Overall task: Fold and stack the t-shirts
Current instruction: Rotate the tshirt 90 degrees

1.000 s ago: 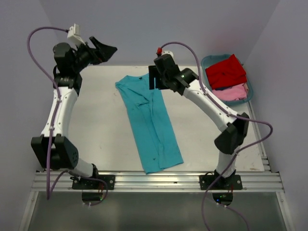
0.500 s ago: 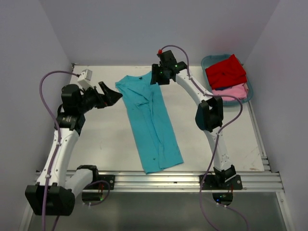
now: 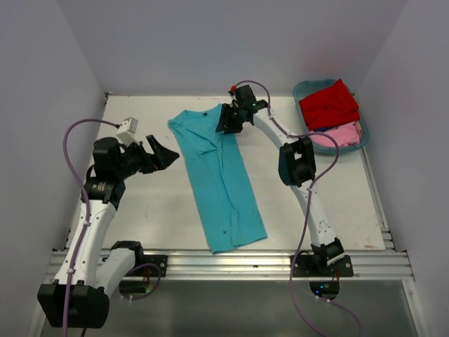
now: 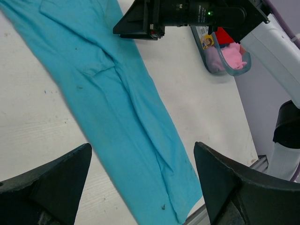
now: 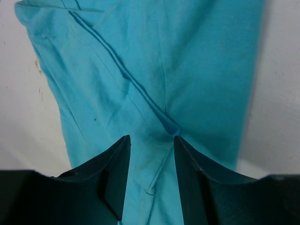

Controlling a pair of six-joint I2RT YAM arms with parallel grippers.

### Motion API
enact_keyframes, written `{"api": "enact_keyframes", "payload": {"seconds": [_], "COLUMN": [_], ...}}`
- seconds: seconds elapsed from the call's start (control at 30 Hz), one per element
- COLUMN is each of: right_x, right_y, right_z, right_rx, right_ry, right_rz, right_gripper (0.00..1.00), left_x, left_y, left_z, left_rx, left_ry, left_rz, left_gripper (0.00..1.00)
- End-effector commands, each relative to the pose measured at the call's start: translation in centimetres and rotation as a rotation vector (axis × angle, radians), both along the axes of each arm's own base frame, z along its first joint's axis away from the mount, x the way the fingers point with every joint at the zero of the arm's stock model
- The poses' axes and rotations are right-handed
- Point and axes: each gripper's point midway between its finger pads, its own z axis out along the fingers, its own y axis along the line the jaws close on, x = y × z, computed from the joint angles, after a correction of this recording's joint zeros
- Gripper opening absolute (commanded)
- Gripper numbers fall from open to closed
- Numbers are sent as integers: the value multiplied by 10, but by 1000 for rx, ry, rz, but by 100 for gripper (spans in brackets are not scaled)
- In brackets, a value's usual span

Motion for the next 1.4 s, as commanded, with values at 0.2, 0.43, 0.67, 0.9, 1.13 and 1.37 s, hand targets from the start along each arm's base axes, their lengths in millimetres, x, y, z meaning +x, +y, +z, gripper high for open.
{"api": "enact_keyframes", "payload": {"seconds": [0.2,0.43,0.67,0.9,1.13,1.37], "right_x": [3,2,-1,0,2,0], "right_y": [11,7,-1,-9,-14,-18], "right_z": [6,-1,-2,11,29,31], "right_rx": [53,35,-6,-50,-68,-87], "right_ry": [-17,-9,-15,-56,-100,-112], "right_rz": [8,-4,-5,-2,-4,0], "right_gripper": [40,33,30,34,34,34], "left_x": [-1,0,0,0,0,1], "left_y": [1,2,2,2,3,3], "left_z": [-4,-9,-11,-10,-12,-14], "left_rx": [30,36,38,37,40,41], "left_ry": [-11,5,11,7,12,18], "left_rz": [-10,-8,-10,-8,-3,-1], "left_gripper": [94,94,93,93,93,93]}}
